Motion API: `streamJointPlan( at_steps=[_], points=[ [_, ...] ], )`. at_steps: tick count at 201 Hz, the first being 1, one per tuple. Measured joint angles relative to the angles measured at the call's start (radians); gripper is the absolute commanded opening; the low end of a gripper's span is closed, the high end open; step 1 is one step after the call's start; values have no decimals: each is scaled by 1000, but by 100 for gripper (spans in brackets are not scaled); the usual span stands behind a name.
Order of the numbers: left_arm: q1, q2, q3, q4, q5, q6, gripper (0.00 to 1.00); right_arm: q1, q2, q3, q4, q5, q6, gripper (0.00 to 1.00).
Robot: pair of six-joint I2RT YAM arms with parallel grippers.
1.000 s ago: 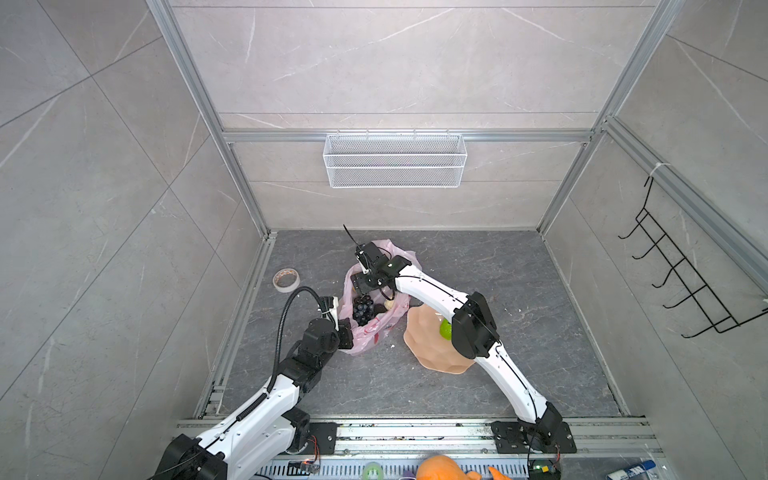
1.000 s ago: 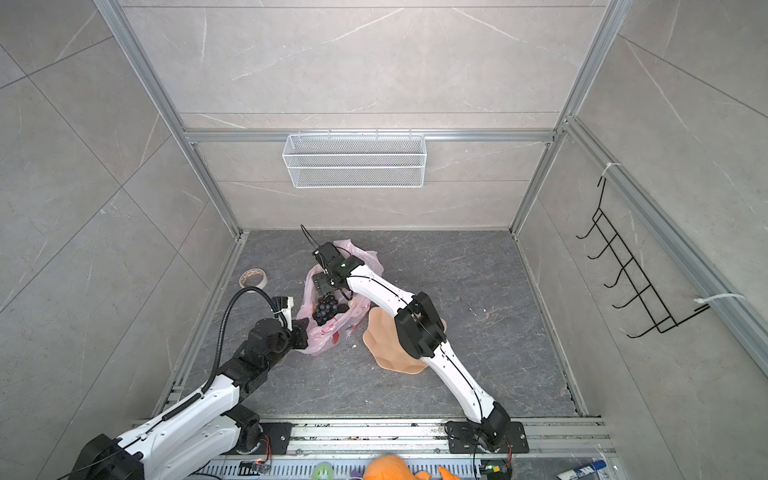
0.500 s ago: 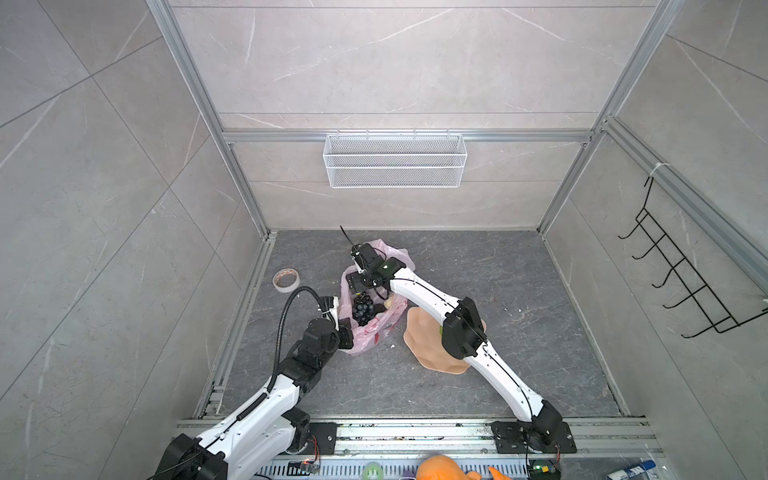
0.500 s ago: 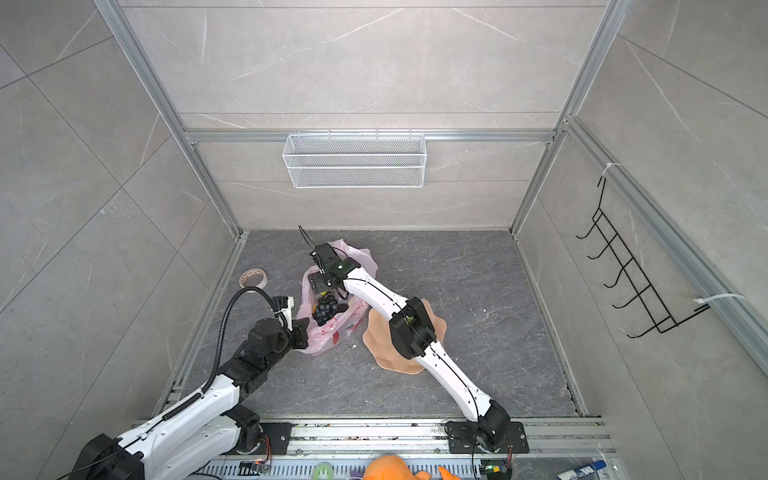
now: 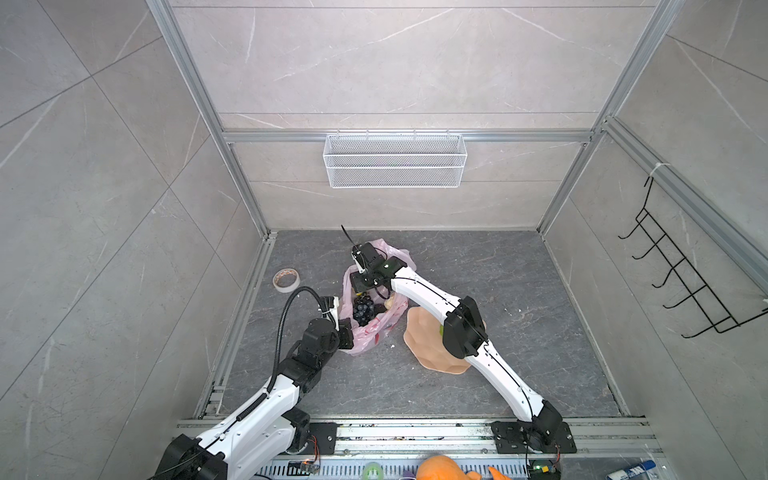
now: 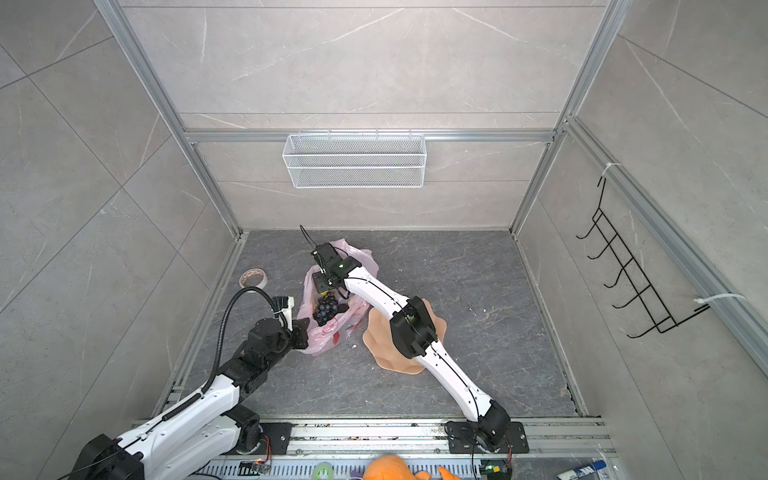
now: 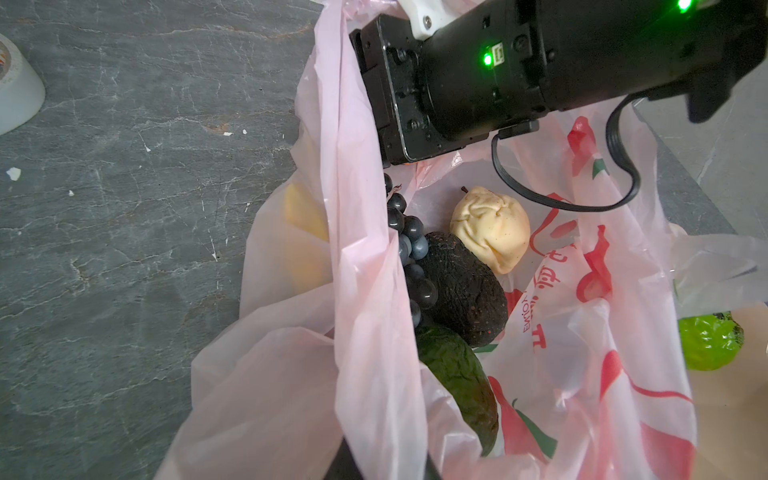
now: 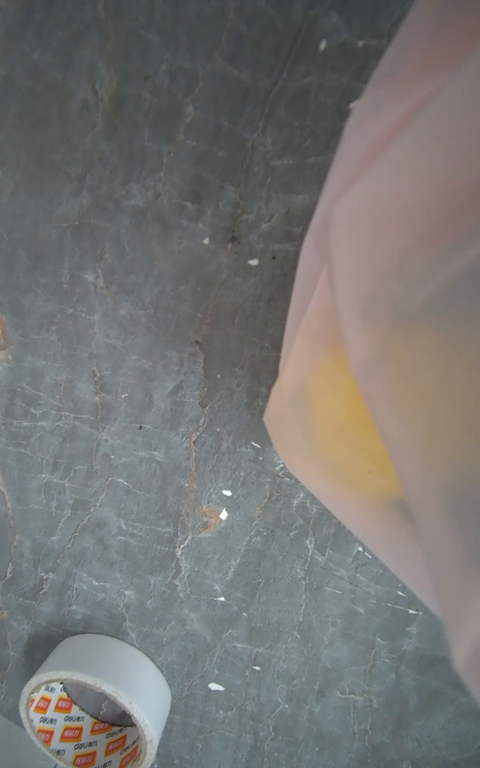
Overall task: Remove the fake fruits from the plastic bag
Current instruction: 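Reach the right gripper into the bag and grasp the yellow mango, then lift the yellow mango out and lower it into the peach bowl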
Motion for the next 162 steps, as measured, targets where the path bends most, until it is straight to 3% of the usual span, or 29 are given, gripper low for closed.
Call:
streamJointPlan(
  at_steps=[65,162],
  points=[
    [0,0,0,-1,0,0,3,1,-108,-135,8,-4,0,59],
    [0,0,0,-1,0,0,3,10,-365,-498,143,-4,0,60]
  ],
)
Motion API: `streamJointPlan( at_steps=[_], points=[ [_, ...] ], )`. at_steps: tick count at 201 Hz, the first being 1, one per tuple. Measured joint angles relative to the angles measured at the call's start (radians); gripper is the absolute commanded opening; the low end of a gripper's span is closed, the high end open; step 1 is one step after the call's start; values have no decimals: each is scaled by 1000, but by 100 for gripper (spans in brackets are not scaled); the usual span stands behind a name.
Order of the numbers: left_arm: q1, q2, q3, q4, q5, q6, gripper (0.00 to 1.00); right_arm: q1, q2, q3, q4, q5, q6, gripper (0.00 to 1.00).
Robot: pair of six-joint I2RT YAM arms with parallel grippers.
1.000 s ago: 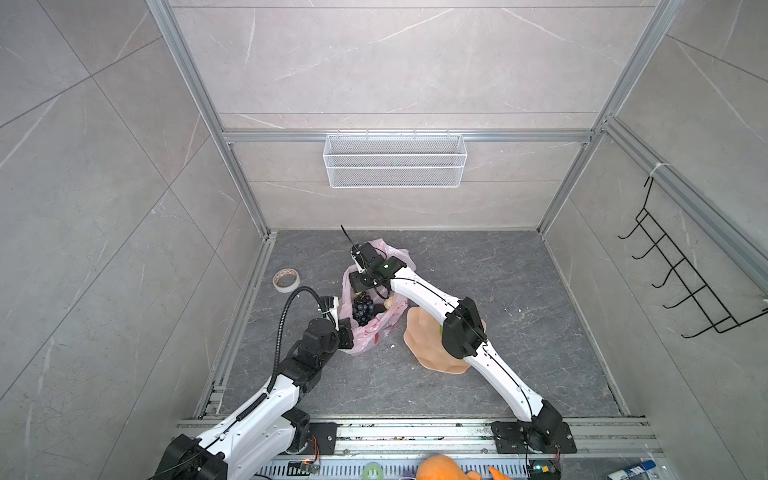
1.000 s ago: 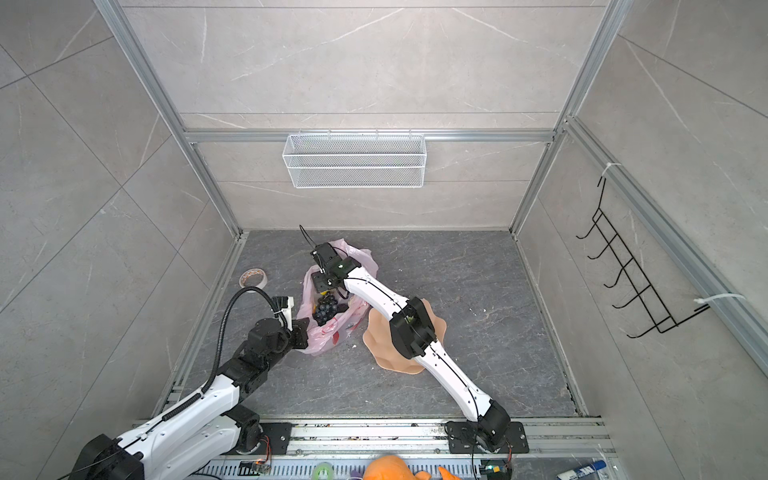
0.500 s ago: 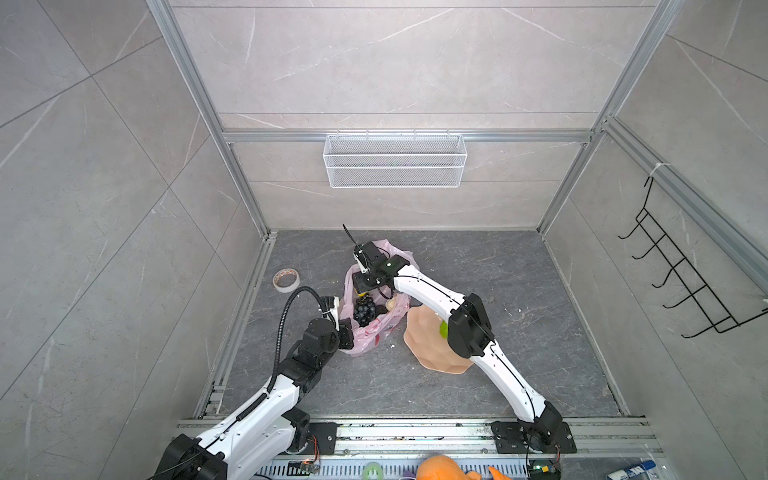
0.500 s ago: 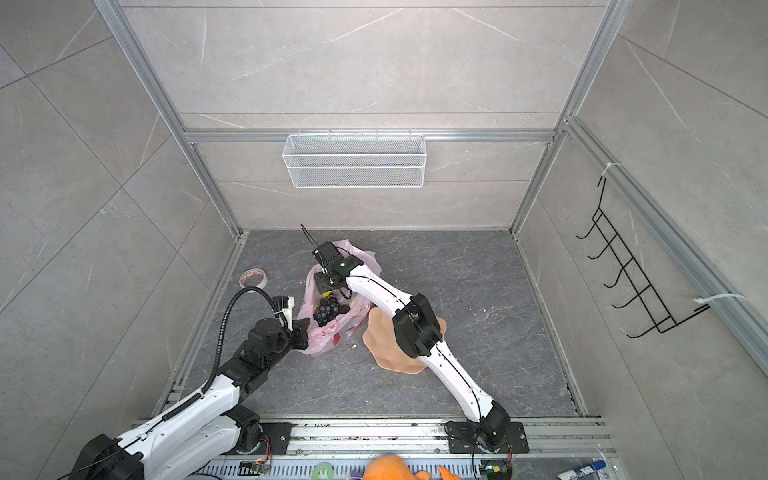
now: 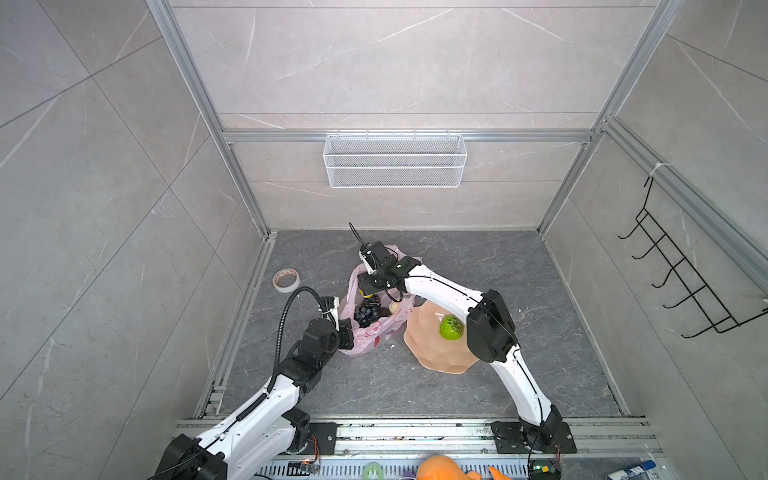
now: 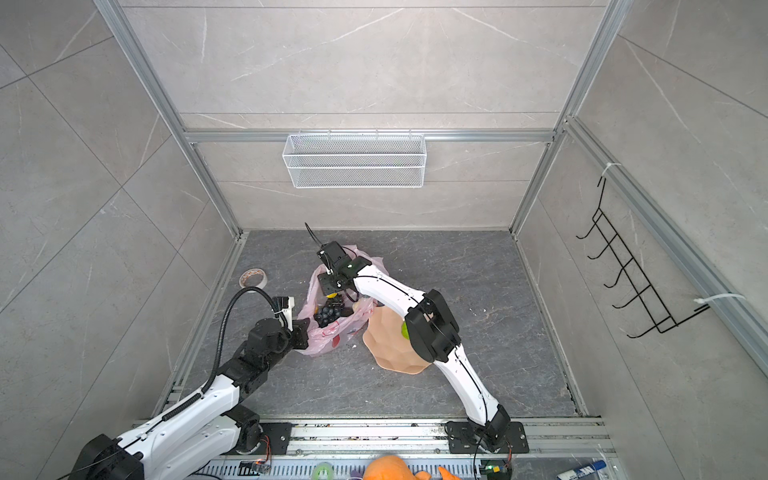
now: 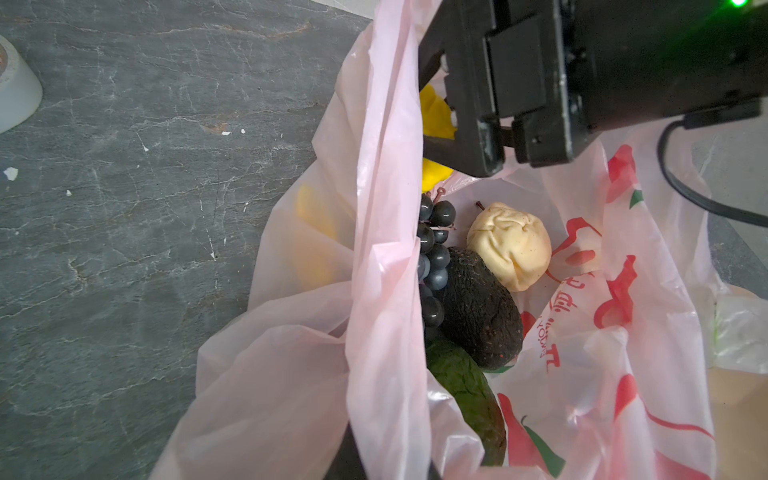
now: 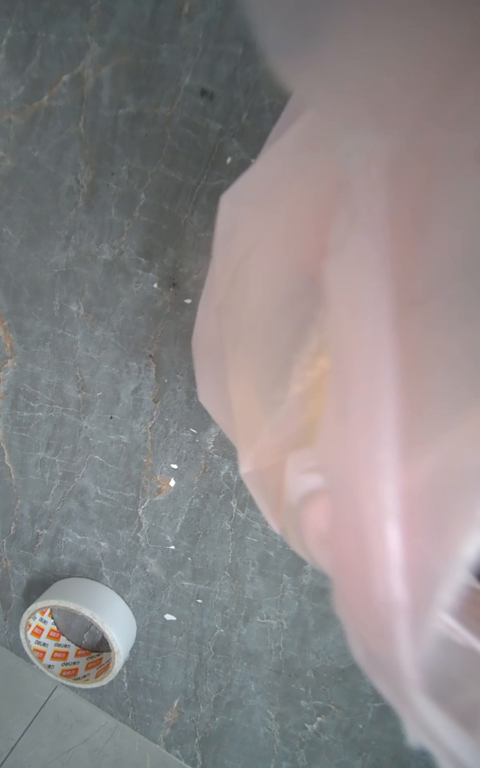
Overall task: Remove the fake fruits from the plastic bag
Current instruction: 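Lift the yellow mango out and lower it into the peach bowl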
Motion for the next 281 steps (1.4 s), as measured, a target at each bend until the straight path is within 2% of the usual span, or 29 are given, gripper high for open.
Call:
streamJointPlan(
  at_steps=[98,213,281],
  points=[
    [0,0,0,0,0,0,3,19,-111,-197,71,-7,5,60],
    [0,11,0,4,1,3,3,24,-581,-571,117,-21,39,61],
    [0,13,0,7,2,3,3,24,-837,-786,67,35,53,61]
  ],
)
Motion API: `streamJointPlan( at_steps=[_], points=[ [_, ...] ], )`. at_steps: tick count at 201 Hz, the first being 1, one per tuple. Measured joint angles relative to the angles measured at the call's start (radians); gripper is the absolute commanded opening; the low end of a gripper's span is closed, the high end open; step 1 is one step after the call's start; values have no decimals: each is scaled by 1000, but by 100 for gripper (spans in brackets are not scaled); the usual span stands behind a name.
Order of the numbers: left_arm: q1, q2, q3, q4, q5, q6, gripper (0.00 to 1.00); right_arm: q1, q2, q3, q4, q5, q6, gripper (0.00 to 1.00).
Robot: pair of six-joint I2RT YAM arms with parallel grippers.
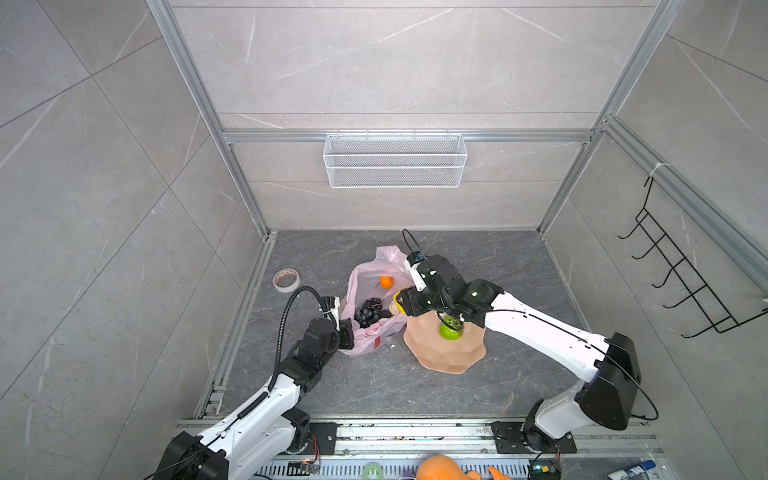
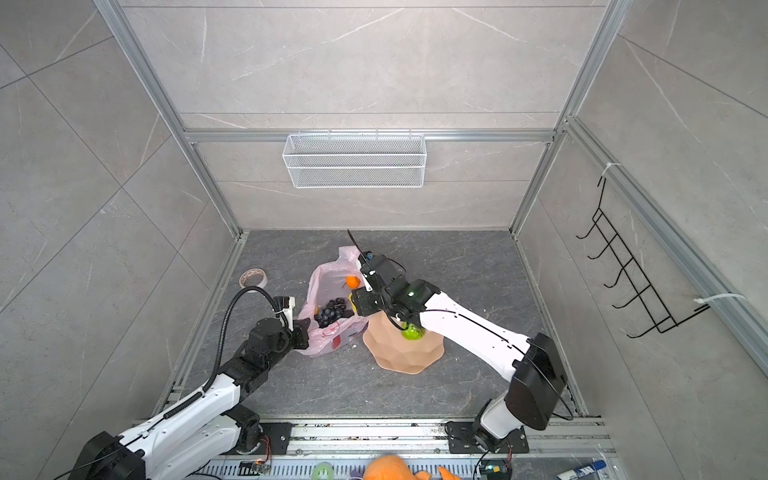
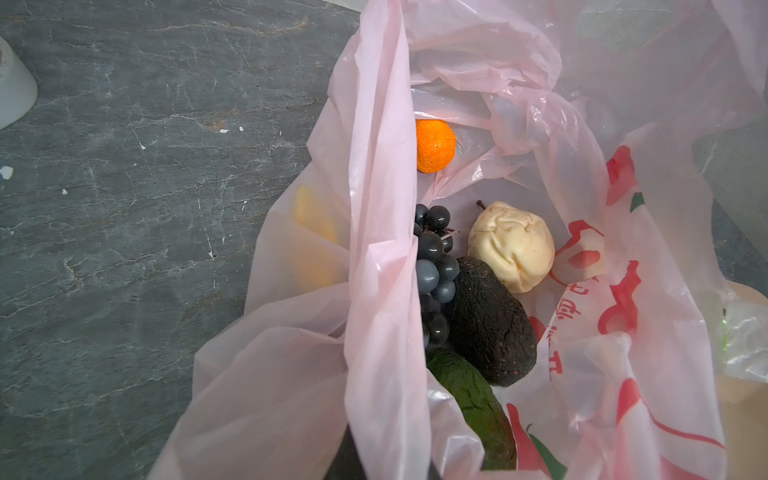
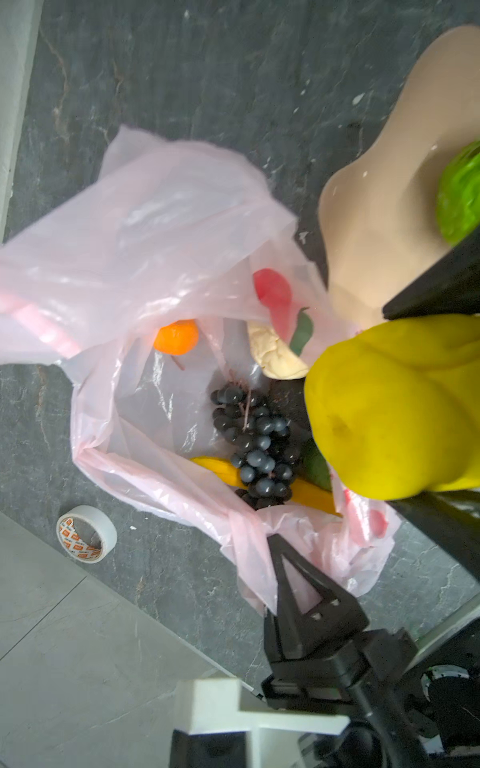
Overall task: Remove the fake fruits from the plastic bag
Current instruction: 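Lift the yellow mango out and lower it into the peach bowl, then release the mango and move the right gripper back over the bag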
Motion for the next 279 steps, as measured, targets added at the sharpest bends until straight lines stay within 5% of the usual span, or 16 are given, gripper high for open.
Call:
streamJointPlan(
  at_steps=[46,90,190,279],
  points=[
    [0,0,0,0,0,0,3,0,-172,-229,-21,42,70,59],
    [0,0,0,0,0,0,3,0,-183,-372,34,48,151,58],
    [0,0,0,0,-1,0,3,0,13,-395,225,152,200,59],
    [0,0,0,0,-1,0,3,0,92,-394,283,256,199,70]
  ],
)
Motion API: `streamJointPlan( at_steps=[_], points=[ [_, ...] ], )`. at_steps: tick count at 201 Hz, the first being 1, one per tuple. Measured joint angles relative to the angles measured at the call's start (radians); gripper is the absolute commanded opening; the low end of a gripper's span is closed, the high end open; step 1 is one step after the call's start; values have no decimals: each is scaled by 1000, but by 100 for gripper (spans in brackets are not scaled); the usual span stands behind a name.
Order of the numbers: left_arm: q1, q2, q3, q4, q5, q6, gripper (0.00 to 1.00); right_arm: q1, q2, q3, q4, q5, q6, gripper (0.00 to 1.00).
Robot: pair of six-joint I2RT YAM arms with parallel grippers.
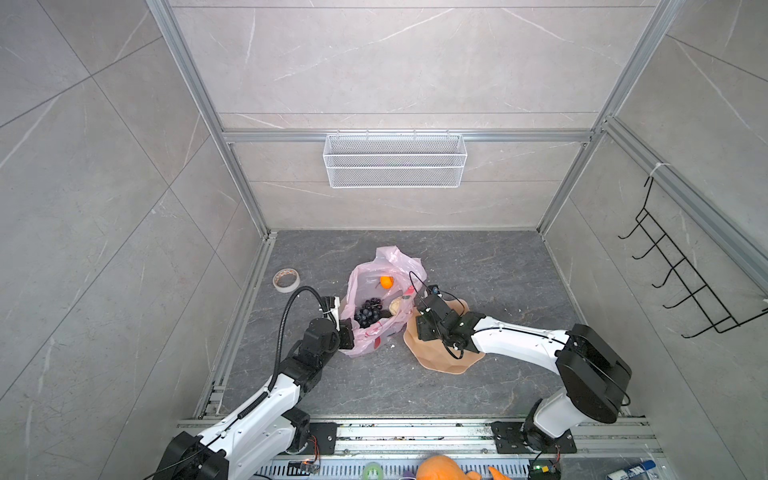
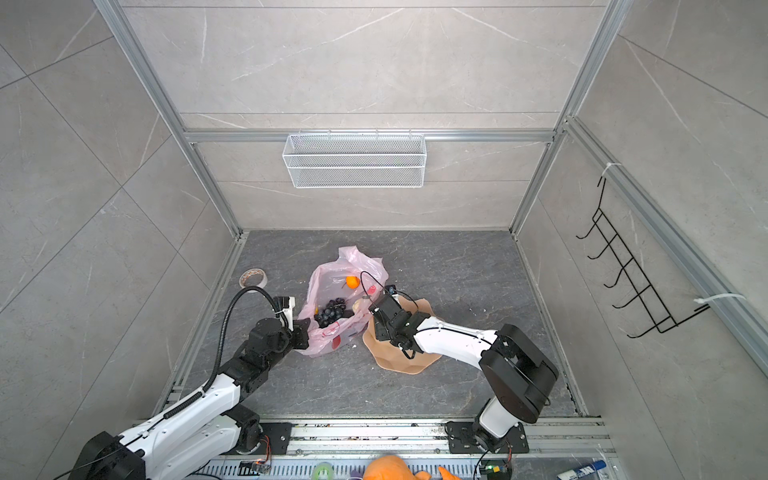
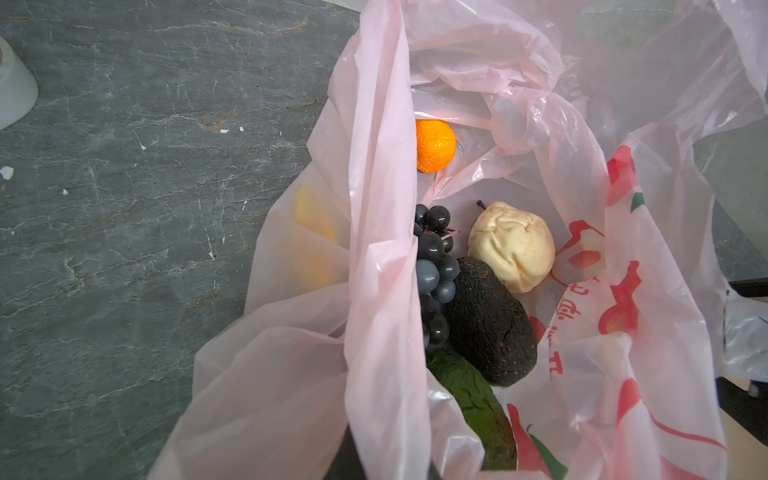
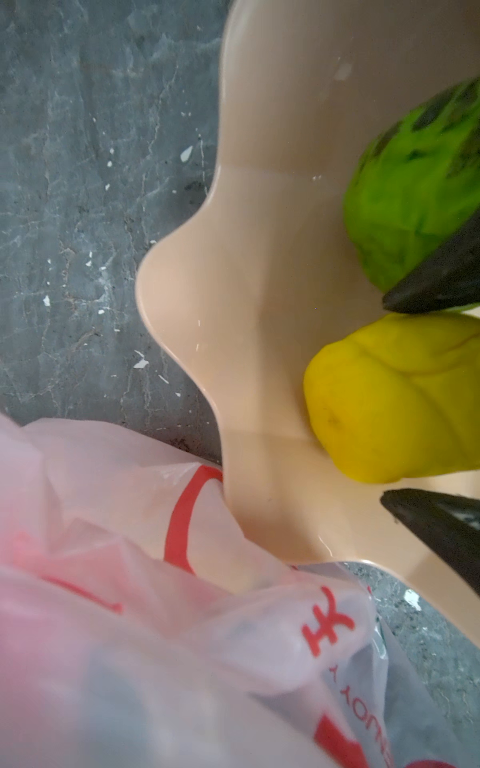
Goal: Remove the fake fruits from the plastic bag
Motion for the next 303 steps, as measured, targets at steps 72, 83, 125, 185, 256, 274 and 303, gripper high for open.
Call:
streamJointPlan(
  at_steps=[72,83,125,185,256,274,303],
  points=[
    [0,0,0,0,0,0,3,0,1,1,0,10,-9,76],
    [0,0,0,0,0,0,3,0,1,2,-4,10,-16,76],
    [0,0,8,-21,10,8,9,6,-71,33,-71,-9,-26,73],
    [0,37,105,-153,17,-31,14,109,-113,308,-147,-11,-67,69],
    [54,108,258,-317,-130,-48,0,136,324,663,-196,-181,-79,62],
    [143,95,264,-326,-135,-60,0,142,370,670,-224,-210,-79,60],
    [294,22,257,-333,-138,-96,0,149,386,677,-232,-244,-79,59]
  ],
)
